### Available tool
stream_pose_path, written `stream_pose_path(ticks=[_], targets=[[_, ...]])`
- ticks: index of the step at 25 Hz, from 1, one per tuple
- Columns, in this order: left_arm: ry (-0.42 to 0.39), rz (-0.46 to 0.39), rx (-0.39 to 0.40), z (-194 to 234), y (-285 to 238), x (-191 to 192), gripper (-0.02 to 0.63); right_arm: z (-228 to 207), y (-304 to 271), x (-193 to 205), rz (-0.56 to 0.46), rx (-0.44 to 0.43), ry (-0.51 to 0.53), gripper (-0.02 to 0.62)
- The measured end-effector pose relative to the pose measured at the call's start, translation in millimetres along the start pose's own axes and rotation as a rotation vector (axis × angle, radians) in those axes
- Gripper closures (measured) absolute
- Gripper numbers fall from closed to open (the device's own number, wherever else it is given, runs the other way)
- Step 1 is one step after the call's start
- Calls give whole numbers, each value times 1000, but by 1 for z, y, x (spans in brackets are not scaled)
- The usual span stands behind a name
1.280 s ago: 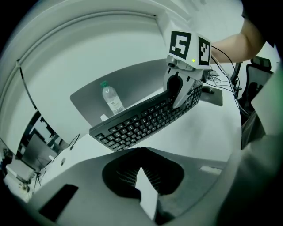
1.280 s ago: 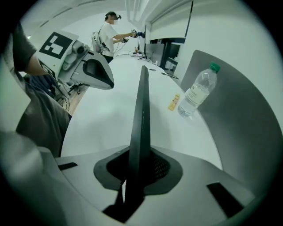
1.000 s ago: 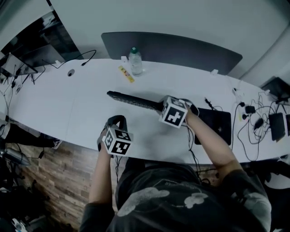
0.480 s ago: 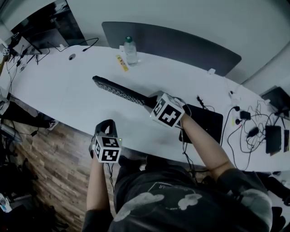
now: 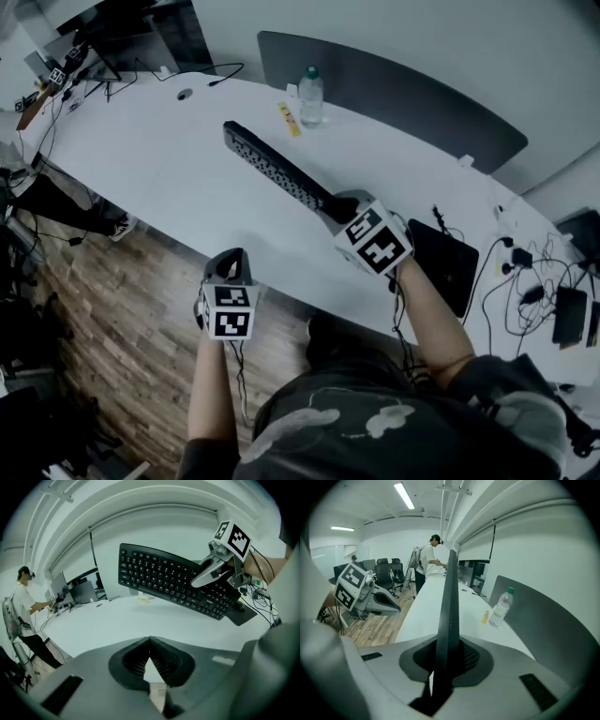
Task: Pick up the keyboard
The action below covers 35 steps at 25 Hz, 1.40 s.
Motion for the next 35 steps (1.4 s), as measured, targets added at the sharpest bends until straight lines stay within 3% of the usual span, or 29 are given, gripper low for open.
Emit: stream_pose_path(ticks=[5, 14, 35], targets=[[64, -24, -27, 3, 44, 32, 604, 32, 15, -5, -37, 10, -34, 531], [108, -53, -80, -15, 134, 90, 604, 113, 55, -2, -112, -22, -68, 531], [138, -109, -129, -95, 288, 190, 604, 276, 149, 102, -121, -48, -137, 531]])
Point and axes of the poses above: the fingertips, and each gripper's own axes: y backward along the fingers, z to its left, x out of its underside, the point moved 4 cm from there along y, backward along the fingers
